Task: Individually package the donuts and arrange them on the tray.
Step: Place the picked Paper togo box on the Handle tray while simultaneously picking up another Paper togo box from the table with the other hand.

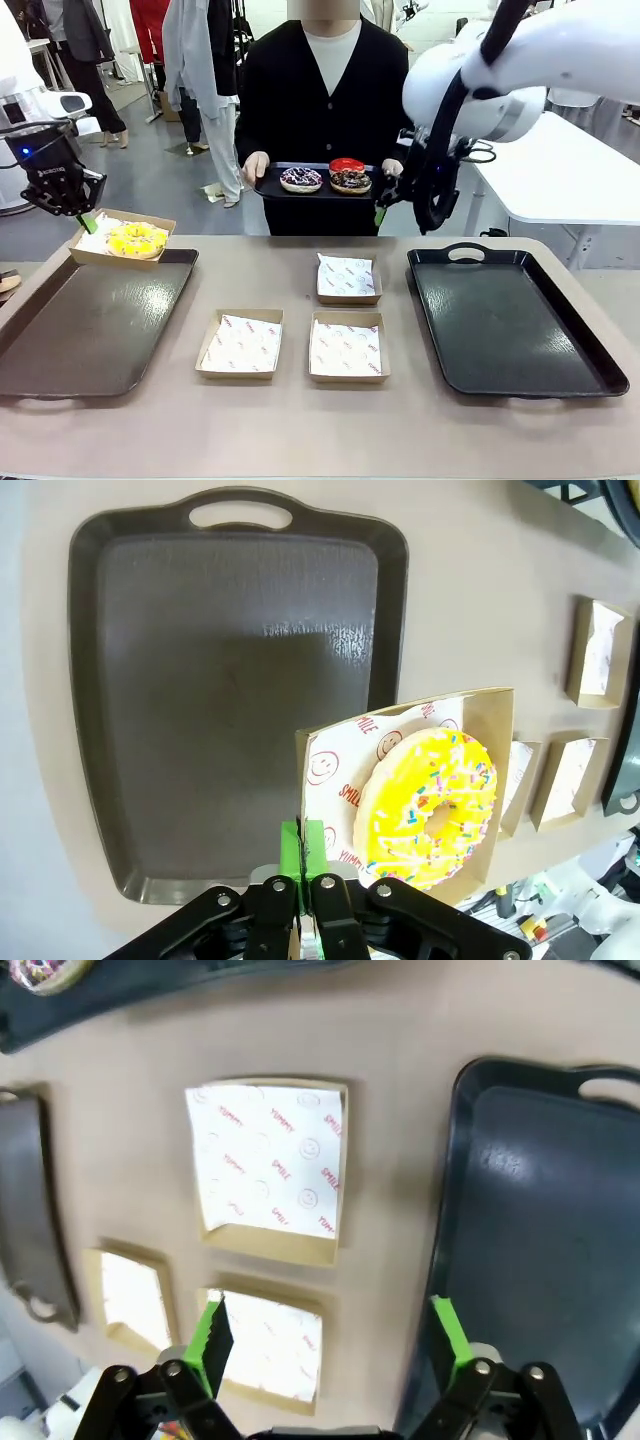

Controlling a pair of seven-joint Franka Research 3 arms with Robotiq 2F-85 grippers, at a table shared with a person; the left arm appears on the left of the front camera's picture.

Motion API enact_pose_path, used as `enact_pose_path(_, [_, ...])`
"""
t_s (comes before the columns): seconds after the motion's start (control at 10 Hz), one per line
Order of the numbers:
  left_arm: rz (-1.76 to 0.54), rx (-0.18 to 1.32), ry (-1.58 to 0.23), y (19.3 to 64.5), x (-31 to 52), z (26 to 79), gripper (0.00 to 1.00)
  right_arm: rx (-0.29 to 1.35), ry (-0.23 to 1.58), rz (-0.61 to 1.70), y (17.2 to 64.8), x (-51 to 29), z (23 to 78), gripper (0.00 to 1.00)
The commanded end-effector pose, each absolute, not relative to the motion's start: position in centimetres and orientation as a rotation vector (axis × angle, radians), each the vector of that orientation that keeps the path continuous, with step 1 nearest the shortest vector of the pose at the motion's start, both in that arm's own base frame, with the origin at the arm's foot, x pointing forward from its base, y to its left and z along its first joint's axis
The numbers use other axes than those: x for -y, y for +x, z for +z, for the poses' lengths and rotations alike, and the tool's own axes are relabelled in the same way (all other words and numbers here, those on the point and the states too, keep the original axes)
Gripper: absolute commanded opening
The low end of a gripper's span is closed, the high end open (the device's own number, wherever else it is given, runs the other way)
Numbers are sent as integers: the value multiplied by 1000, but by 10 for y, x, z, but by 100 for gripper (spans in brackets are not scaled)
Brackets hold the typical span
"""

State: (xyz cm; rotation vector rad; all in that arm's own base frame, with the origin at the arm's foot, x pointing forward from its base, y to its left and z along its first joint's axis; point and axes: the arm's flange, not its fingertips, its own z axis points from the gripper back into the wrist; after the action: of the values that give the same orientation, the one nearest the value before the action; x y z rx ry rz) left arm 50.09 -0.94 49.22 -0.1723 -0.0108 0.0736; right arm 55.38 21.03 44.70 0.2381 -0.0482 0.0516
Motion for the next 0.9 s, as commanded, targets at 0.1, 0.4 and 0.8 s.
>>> enact_pose_path(0.1, [29,18,-202,511,0,476,1,75,168,32,570,-227,425,100])
enact_pose_path(0.4, [49,2,-177,511,5,472,1,45,197,62,559,-223,426,100])
enact_pose_path(0.8, [49,2,-177,511,5,472,1,45,197,62,559,-223,426,100])
